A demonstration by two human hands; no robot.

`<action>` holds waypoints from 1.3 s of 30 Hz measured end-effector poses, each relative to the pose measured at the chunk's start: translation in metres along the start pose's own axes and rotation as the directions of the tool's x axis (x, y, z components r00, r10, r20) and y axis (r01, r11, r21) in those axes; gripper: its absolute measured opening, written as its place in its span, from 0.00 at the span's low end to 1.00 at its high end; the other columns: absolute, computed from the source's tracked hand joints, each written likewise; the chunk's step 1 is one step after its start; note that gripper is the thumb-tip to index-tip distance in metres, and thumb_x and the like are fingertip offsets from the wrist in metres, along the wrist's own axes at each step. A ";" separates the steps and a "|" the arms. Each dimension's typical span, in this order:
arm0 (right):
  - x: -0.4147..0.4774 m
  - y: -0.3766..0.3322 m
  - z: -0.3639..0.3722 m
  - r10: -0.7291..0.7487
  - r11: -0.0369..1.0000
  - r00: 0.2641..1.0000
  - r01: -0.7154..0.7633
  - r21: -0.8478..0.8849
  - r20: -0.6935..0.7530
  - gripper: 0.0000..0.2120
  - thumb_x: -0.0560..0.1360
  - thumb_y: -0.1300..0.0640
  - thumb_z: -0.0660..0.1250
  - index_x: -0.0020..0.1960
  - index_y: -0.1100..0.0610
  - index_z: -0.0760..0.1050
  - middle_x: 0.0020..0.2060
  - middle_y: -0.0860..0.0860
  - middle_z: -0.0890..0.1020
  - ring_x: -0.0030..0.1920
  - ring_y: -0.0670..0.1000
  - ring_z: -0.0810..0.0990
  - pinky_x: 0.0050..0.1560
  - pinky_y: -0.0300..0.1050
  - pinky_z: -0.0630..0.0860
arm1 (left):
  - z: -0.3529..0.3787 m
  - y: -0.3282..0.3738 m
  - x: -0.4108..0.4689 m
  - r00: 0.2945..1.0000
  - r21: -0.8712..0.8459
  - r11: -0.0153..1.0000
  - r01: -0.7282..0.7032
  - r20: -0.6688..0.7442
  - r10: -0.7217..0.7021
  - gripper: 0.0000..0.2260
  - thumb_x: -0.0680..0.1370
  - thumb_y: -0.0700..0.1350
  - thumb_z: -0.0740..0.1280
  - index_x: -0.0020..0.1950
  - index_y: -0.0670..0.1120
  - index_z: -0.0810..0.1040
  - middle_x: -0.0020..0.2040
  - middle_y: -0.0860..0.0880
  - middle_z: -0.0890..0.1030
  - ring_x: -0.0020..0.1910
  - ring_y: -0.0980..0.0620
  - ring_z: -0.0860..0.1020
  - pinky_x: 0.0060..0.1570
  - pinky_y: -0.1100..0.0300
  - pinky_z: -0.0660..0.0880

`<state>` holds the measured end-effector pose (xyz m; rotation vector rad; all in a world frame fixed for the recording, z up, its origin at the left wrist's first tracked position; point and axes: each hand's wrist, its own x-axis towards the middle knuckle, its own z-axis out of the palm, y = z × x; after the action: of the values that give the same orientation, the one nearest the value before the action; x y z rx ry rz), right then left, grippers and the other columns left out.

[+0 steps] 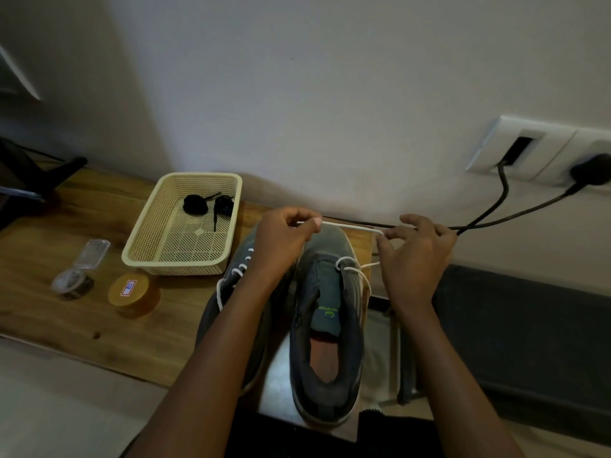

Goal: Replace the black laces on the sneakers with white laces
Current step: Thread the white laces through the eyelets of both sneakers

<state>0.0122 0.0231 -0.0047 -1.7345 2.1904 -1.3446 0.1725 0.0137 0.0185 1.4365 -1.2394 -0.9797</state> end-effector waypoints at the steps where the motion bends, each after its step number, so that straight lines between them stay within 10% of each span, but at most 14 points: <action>1: -0.001 0.000 0.001 0.003 1.000 1.000 -0.002 -0.019 0.019 0.07 0.69 0.62 0.73 0.46 0.62 0.82 0.59 0.54 0.78 0.60 0.60 0.68 0.56 0.52 0.65 | 0.001 0.000 0.000 1.000 0.001 1.000 0.014 -0.001 -0.014 0.11 0.76 0.36 0.67 0.38 0.51 0.79 0.37 0.51 0.81 0.35 0.56 0.76 0.41 0.64 0.74; 6: -0.009 -0.013 0.008 -0.209 0.974 0.959 0.221 -0.044 0.194 0.24 0.63 0.62 0.71 0.58 0.51 0.78 0.69 0.51 0.69 0.65 0.60 0.62 0.60 0.61 0.61 | 0.005 -0.005 0.001 0.988 0.157 0.988 0.007 0.151 -0.031 0.11 0.78 0.33 0.63 0.56 0.42 0.80 0.44 0.48 0.83 0.35 0.62 0.77 0.45 0.68 0.75; 18: -0.019 -0.019 0.022 -0.365 0.924 0.924 0.345 0.164 0.112 0.04 0.65 0.58 0.71 0.40 0.55 0.83 0.51 0.50 0.82 0.58 0.53 0.64 0.53 0.57 0.72 | 0.004 -0.003 -0.001 0.930 0.141 0.985 0.094 0.340 -0.138 0.24 0.80 0.36 0.59 0.75 0.50 0.61 0.53 0.39 0.79 0.45 0.46 0.78 0.46 0.59 0.74; 22: -0.017 -0.019 0.021 -0.212 0.959 0.964 0.174 0.222 0.159 0.03 0.66 0.61 0.75 0.39 0.58 0.83 0.47 0.51 0.82 0.54 0.55 0.69 0.53 0.60 0.72 | 0.004 -0.002 0.003 0.977 0.142 0.982 0.128 0.152 -0.149 0.18 0.81 0.37 0.54 0.71 0.46 0.67 0.52 0.44 0.81 0.48 0.48 0.79 0.49 0.59 0.74; 25: -0.012 -0.018 0.018 -0.108 0.987 0.967 0.076 0.144 0.232 0.01 0.70 0.58 0.73 0.41 0.54 0.82 0.44 0.49 0.81 0.51 0.52 0.70 0.52 0.53 0.67 | -0.001 -0.009 0.005 0.997 0.378 0.923 0.076 -0.014 -0.077 0.08 0.78 0.46 0.60 0.47 0.46 0.78 0.44 0.46 0.83 0.46 0.46 0.79 0.53 0.52 0.75; 31: -0.014 -0.023 0.023 -0.112 0.986 0.854 0.158 -0.048 0.509 0.05 0.75 0.55 0.67 0.47 0.51 0.82 0.47 0.47 0.82 0.56 0.51 0.72 0.45 0.43 0.51 | 0.009 -0.003 -0.016 0.978 0.928 0.371 -0.016 0.091 -0.186 0.14 0.72 0.62 0.65 0.43 0.52 0.75 0.37 0.52 0.75 0.51 0.47 0.76 0.57 0.50 0.58; 39: -0.021 -0.022 0.029 -0.131 0.961 0.836 0.239 -0.138 0.533 0.06 0.75 0.54 0.66 0.47 0.52 0.81 0.50 0.48 0.80 0.59 0.53 0.68 0.58 0.51 0.59 | 0.011 -0.003 -0.020 0.988 0.905 0.424 0.022 0.046 -0.149 0.11 0.76 0.55 0.64 0.49 0.51 0.81 0.36 0.53 0.73 0.52 0.48 0.76 0.62 0.48 0.55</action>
<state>0.0515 0.0232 -0.0186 -2.1146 1.9270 -0.5694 0.1595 0.0314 0.0128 2.3143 -1.9653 -0.3871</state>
